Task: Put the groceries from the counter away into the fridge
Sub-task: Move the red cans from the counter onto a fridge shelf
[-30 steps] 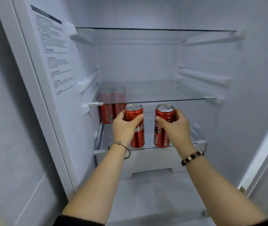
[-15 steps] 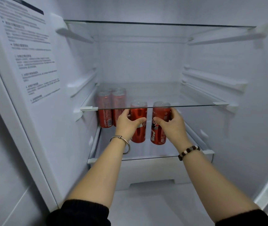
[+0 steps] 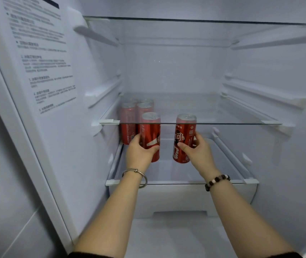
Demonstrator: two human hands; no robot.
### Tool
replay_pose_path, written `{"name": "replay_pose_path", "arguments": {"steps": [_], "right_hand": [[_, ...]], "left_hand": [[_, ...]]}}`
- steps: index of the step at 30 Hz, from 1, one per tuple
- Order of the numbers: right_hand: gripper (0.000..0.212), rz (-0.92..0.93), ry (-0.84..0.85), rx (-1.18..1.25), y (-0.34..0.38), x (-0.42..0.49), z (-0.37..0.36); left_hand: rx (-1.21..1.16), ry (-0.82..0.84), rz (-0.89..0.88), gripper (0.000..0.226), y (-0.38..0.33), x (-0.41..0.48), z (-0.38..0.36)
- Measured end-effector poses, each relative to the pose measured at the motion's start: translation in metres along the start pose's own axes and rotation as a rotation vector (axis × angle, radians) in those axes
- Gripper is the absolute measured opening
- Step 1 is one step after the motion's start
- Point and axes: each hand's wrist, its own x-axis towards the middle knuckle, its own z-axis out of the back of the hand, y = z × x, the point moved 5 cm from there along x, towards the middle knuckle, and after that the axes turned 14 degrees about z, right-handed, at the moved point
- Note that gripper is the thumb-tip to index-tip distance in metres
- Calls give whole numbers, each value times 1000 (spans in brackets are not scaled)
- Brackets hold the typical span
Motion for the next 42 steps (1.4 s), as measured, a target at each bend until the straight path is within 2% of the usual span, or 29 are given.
{"name": "replay_pose_path", "arguments": {"steps": [10,17,27,33,36,42], "right_hand": [[55,20,53,-29,4,5,-34],[60,26,61,-51,3,5,-41],[62,19,69,-49,1,5,-40],[57,-5,55,-45,-2,8,-51],[55,-6,112,-60,0,14,-65],[51,9,179,-136,5,26,-89]], "left_hand": [[-19,-261,93,56,19,23,25],[-80,-322,123,54,20,32,27],[-183,-215,210,48,31,20,29],[-504,-133,344,39,39,3,30],[-530,-40,390,27,39,8,25],[-537,14,395,23,43,12,19]]}}
